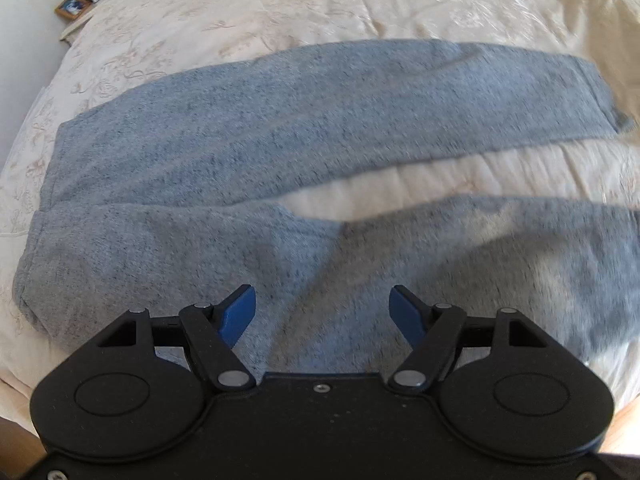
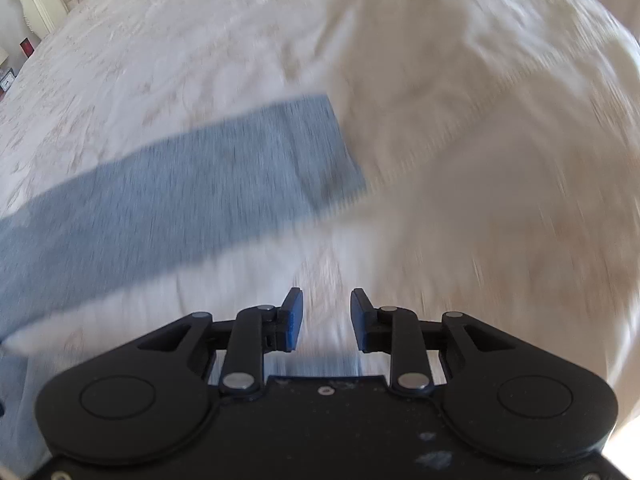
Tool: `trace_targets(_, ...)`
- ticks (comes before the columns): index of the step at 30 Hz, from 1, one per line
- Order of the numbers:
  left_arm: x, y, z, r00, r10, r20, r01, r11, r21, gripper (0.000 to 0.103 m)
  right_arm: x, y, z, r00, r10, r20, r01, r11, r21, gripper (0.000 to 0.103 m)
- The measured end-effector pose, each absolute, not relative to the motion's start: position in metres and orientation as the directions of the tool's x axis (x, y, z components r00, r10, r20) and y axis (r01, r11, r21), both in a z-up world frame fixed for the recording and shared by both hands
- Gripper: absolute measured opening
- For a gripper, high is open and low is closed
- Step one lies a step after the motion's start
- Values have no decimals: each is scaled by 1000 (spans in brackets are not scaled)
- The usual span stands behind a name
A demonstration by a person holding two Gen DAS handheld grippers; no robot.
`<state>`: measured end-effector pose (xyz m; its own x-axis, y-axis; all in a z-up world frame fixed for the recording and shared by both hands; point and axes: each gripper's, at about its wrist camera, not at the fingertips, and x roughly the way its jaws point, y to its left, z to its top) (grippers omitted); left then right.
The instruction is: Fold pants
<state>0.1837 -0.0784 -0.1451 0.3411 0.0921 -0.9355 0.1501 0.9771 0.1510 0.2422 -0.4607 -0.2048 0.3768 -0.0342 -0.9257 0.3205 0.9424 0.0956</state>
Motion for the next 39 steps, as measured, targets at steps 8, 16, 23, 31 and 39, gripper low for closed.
trace_targets(8,195,-89,-196,265,81,-961,177,975,131,76,156,-458,-231,266,0,-964,374,922,103,30)
trace_targets(16,230,-95,-215,262,95,-961,164,976,141,78,148,-451,-245,233,77,-969,341,927,156,34)
trace_targets(23,223,-101,-175,365,71,-928,164,977,139,74,168,-453,-205,303,86,-949,320,929,186,3)
trace_targets(31,208,-106,-163,395,70,-916,190,969,156,74,202,-493,-225,252,9,-968,404,908,113,15)
trace_targets(39,173,-95,-151,431,79,-899,255,945,206,74,141,-492,-202,347,-6,-938,503,845,181,36)
